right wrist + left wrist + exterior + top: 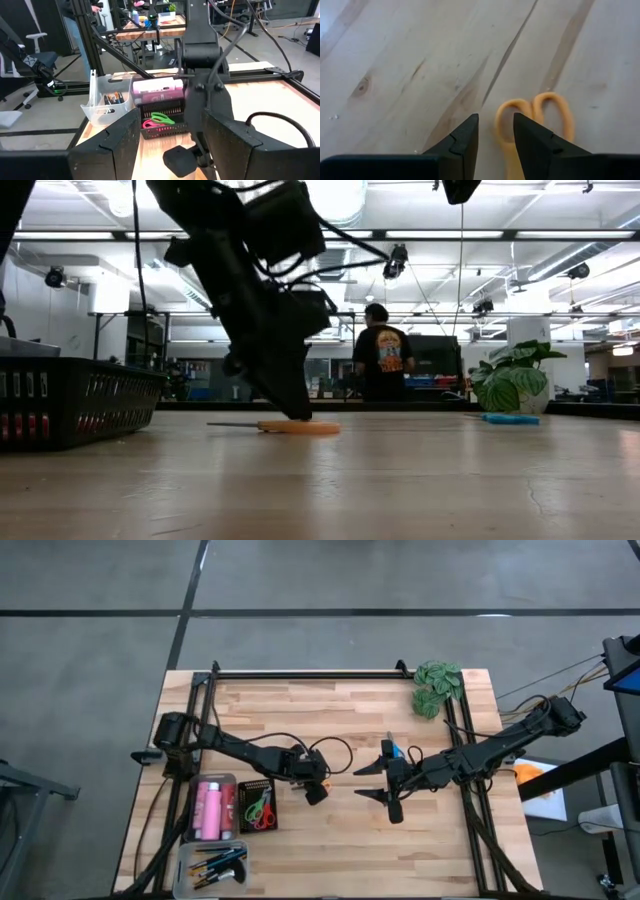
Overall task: Pick & Place Paint Supplies
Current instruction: Put the yellow scissors into the black bin
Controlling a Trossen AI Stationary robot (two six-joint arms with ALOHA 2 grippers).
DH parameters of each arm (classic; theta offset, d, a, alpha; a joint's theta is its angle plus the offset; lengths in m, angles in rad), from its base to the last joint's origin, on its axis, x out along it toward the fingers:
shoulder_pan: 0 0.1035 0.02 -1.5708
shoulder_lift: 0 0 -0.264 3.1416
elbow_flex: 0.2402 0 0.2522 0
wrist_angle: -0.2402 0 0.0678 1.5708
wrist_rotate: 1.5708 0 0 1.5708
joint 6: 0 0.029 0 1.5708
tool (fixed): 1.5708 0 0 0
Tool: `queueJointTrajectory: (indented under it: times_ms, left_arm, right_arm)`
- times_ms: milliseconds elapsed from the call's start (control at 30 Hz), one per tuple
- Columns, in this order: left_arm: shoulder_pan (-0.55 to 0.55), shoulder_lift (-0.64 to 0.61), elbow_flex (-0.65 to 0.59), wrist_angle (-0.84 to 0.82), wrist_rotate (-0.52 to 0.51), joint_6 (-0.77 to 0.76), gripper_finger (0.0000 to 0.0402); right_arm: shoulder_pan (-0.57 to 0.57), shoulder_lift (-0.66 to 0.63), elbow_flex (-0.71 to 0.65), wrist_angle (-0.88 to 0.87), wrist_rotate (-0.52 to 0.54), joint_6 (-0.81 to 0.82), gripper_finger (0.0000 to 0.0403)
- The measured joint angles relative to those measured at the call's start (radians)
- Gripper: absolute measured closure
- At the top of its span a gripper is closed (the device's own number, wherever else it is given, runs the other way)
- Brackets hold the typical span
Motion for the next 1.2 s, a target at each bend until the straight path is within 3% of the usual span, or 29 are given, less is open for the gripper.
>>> queueJointTrajectory:
  times_ms: [400, 733, 1200]
  left_arm:
    - [0.007, 0.033, -0.002, 0.014, 0.007, 0.027, 0.0283]
    - [0.008, 0.035, -0.002, 0.019, 0.022, 0.027, 0.0394]
    - [0.007, 0.035, -0.001, 0.014, 0.022, 0.026, 0.0398]
  right_arm:
    - [0.000, 0.000, 0.000, -0.001, 0.000, 0.000, 0.0194]
    - [0.000, 0.000, 0.000, 0.000, 0.000, 0.000, 0.0194]
    - [0.000, 0.000, 0.000, 0.000, 0.000, 0.000, 0.0194]
